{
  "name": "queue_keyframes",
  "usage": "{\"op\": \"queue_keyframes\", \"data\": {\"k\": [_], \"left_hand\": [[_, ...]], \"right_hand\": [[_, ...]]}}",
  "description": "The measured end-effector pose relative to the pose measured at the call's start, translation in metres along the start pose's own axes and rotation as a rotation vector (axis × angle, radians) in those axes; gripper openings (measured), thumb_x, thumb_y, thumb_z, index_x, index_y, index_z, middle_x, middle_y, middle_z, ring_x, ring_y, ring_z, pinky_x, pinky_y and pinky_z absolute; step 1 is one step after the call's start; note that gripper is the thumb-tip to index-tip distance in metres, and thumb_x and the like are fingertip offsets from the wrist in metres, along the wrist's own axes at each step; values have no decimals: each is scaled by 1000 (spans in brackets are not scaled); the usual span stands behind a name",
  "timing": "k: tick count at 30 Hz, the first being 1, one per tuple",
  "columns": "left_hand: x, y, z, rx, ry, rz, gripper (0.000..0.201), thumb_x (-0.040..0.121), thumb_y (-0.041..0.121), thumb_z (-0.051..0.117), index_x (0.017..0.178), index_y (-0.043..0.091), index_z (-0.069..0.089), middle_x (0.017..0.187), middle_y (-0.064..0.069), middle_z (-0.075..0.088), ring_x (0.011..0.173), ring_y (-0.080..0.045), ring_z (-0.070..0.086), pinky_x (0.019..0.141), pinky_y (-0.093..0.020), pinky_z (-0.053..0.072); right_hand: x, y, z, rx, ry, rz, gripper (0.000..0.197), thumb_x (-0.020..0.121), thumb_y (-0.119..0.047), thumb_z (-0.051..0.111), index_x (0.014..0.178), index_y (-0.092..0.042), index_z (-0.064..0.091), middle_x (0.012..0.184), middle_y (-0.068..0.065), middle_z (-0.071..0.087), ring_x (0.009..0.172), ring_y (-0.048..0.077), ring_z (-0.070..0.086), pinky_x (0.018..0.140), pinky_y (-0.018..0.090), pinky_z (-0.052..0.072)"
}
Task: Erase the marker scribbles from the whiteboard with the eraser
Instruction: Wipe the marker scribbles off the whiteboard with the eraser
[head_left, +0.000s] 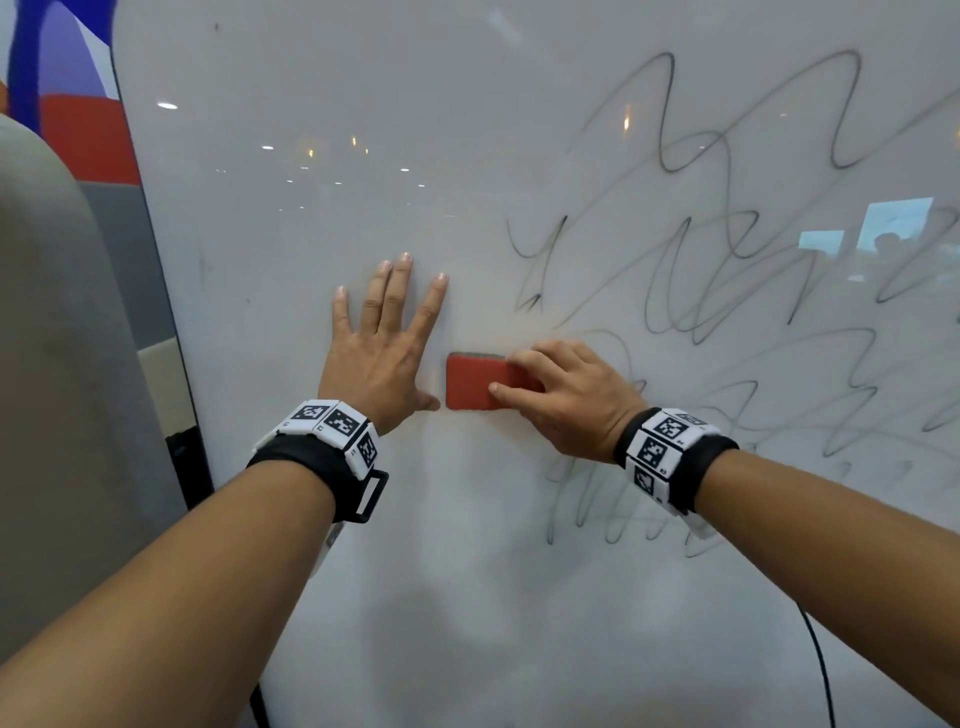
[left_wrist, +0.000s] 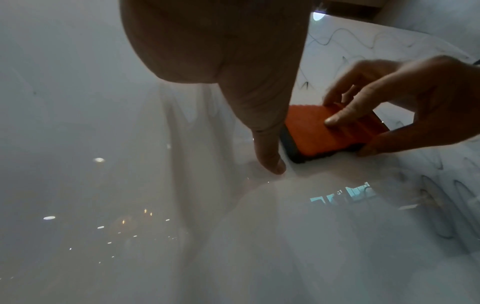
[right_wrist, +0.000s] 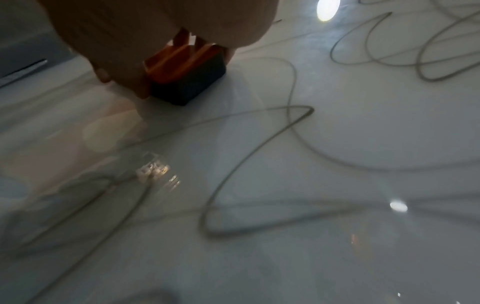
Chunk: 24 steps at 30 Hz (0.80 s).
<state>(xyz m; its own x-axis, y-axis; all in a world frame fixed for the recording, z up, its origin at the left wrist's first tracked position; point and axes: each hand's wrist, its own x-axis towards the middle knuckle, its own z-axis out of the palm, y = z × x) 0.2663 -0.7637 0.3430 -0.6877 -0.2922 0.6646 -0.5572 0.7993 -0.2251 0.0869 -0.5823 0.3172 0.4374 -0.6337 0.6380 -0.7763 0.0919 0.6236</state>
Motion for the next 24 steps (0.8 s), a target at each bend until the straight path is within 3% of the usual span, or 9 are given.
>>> {"op": "queue_keyframes", "data": {"k": [2,6,8,15,20,24], "left_hand": [[6,-3,-6,-2,0,-2,150,55,67,84,152,29,-24,159,-9,-26,150,-26,-15,117,-61,5],[24,-4,-22,-20,-6,2,150,56,68,83,151,30,-27,159,-7,-29,150,-26,-19,119,-60,3],[29,-3,-26,-17,-16,10,150,57,68,82,151,29,-28,159,-6,-30,150,-26,-20,119,-59,2],[30,-1,-28,-9,-40,13,148,59,72,79,150,28,-31,157,-6,-33,149,-27,-23,119,-62,5],[30,-2,-29,-18,-19,14,148,58,70,80,151,29,-28,158,-6,-31,149,-27,-21,119,-61,4],[30,-3,-31,-9,-20,13,147,59,70,80,151,30,-28,159,-6,-28,150,-26,-19,119,-61,5]], "right_hand": [[9,12,-6,5,-10,-22,34,80,-14,69,114,-20,71,111,14,65,90,34,59,76,41,47],[36,36,-19,-36,94,161,36,81,-21,66,117,-20,71,114,15,64,95,32,52,74,41,43],[35,32,-16,-53,111,183,38,81,-21,65,118,-20,71,116,15,63,98,32,50,74,41,42],[25,35,-16,-34,18,-18,31,85,-19,66,116,-21,71,114,14,65,93,33,58,77,41,45],[37,45,-24,-70,123,139,28,90,-24,62,116,-21,72,114,15,65,93,35,58,76,41,44],[27,37,-17,-45,67,36,30,87,-19,65,116,-19,72,114,16,65,92,36,60,76,43,48]]}}
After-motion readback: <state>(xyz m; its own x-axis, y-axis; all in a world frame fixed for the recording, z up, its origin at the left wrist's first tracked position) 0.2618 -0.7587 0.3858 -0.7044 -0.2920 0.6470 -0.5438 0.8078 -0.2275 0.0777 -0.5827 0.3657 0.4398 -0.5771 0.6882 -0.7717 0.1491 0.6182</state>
